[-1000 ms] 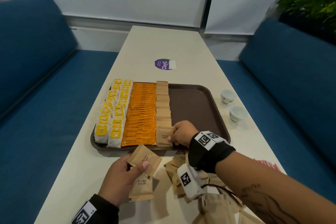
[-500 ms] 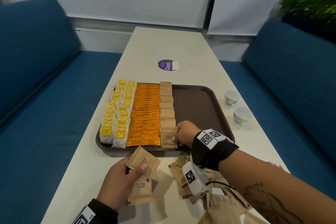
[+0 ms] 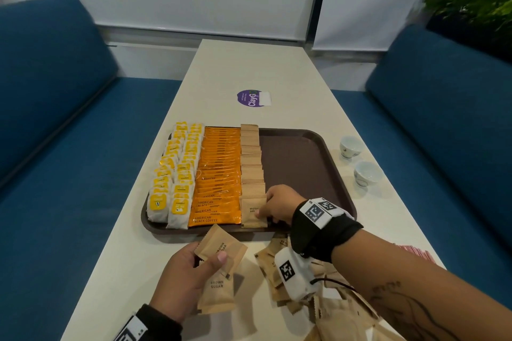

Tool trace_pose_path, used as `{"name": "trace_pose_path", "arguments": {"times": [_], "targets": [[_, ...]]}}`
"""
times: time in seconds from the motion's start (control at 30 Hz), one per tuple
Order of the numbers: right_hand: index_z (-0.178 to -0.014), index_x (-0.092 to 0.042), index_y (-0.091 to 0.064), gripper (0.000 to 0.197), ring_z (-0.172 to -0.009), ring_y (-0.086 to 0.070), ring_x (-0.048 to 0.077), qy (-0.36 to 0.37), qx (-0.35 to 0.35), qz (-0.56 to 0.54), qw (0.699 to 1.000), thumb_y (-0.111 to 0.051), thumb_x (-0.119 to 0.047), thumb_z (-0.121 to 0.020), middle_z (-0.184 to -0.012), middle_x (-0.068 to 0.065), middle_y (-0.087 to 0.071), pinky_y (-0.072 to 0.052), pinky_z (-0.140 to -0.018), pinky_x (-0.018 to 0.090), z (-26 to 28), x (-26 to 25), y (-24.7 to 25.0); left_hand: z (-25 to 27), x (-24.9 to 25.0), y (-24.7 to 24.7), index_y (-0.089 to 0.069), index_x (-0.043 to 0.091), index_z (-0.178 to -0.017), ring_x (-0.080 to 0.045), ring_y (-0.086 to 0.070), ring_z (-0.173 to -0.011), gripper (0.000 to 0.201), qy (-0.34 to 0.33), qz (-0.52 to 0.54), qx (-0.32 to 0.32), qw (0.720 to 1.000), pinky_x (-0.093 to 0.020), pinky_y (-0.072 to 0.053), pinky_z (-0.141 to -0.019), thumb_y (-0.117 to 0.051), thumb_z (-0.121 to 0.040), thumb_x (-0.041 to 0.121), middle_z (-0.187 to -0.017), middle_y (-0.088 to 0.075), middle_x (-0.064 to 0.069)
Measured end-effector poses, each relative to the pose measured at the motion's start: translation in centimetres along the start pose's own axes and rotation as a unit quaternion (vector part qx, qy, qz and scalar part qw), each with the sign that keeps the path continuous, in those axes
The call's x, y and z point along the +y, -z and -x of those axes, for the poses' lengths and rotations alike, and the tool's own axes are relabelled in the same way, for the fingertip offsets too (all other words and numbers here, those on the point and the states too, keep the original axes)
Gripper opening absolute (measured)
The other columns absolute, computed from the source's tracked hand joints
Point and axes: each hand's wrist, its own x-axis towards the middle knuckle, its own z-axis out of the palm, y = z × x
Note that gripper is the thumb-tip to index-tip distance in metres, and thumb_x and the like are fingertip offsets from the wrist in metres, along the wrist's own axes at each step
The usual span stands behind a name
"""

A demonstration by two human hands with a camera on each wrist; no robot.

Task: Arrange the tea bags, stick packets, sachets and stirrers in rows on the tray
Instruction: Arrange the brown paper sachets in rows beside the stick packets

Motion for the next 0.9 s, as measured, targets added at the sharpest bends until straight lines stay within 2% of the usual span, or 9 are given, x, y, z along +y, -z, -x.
{"name": "trace_pose_path", "arguments": {"times": [0.07,0.2,0.43,0.6,0.7,0.8,0.9], "targets": [[-0.114,-0.006,-0.061,0.037,-0.105,-0.062,0.025,-0.003,-0.005,-0.009,1.0,-0.071,-0.025,-0.083,-0.112,0.01,-0.065,-0.051,-0.094,0.039,-0.1,0.0,0.0,0.0,0.1,-0.1,-0.067,0.01,-0.091,-0.027,-0.069,-0.08,0.01,-0.004,-0.001,0.0,1.0,-0.038,-0.051,-0.07,-0.067,-0.081,0.013,-0.082,-0.075,-0.008],[-0.111,-0.005,-0.064,0.037,-0.107,-0.062,0.024,-0.007,0.002,-0.049,0.999,-0.075,-0.018,-0.079,-0.113,0.01,-0.066,-0.051,-0.095,0.038,-0.3,0.1,-0.3,-0.1,0.2,-0.3,-0.066,0.008,-0.09,-0.027,-0.069,-0.076,0.009,-0.002,0.01,0.0,1.0,-0.035,-0.05,-0.064,-0.066,-0.081,0.01,-0.08,-0.074,-0.009],[-0.115,-0.005,-0.063,0.04,-0.107,-0.062,0.022,-0.032,0.024,-0.018,0.999,-0.073,-0.022,-0.081,-0.116,0.009,-0.065,-0.05,-0.096,0.036,-0.5,0.2,-0.4,-0.3,0.1,-0.5,-0.066,0.01,-0.093,-0.032,-0.069,-0.082,0.015,0.006,0.006,-0.003,1.0,-0.046,-0.052,-0.075,-0.067,-0.079,0.015,-0.085,-0.074,-0.011],[-0.119,-0.005,-0.06,0.039,-0.106,-0.062,0.023,-0.028,0.023,-0.016,0.999,-0.068,-0.024,-0.086,-0.117,0.01,-0.064,-0.051,-0.094,0.036,-0.5,0.1,0.0,-0.3,0.3,-0.6,-0.066,0.011,-0.095,-0.03,-0.069,-0.081,0.015,0.012,0.0,-0.005,1.0,-0.043,-0.053,-0.073,-0.066,-0.081,0.015,-0.086,-0.074,-0.01],[-0.12,-0.004,-0.057,0.035,-0.091,-0.061,0.019,-0.017,0.011,-0.016,1.0,-0.057,-0.027,-0.094,-0.108,0.009,-0.064,-0.053,-0.091,0.034,0.1,0.0,0.7,-0.3,0.3,-0.6,-0.066,0.011,-0.094,-0.03,-0.069,-0.081,0.013,0.007,-0.004,-0.002,1.0,-0.044,-0.053,-0.074,-0.066,-0.081,0.015,-0.083,-0.074,-0.009],[-0.107,-0.007,-0.057,0.022,-0.079,-0.056,0.016,-0.005,0.009,-0.043,0.999,-0.054,-0.026,-0.096,-0.094,0.005,-0.059,-0.051,-0.083,0.03,0.8,0.3,1.3,-0.4,0.2,-0.5,-0.067,0.01,-0.093,-0.032,-0.069,-0.082,0.014,0.005,-0.004,0.001,1.0,-0.051,-0.053,-0.08,-0.067,-0.08,0.016,-0.083,-0.075,-0.009],[-0.115,-0.008,-0.058,0.028,-0.098,-0.061,0.021,-0.004,-0.013,-0.025,1.0,-0.055,-0.027,-0.094,-0.11,0.008,-0.063,-0.052,-0.091,0.033,1.1,0.6,1.2,-0.4,0.1,-0.6,-0.067,0.011,-0.093,-0.033,-0.068,-0.083,0.018,0.011,0.002,0.001,1.0,-0.054,-0.051,-0.082,-0.069,-0.077,0.019,-0.084,-0.074,-0.01]]}}
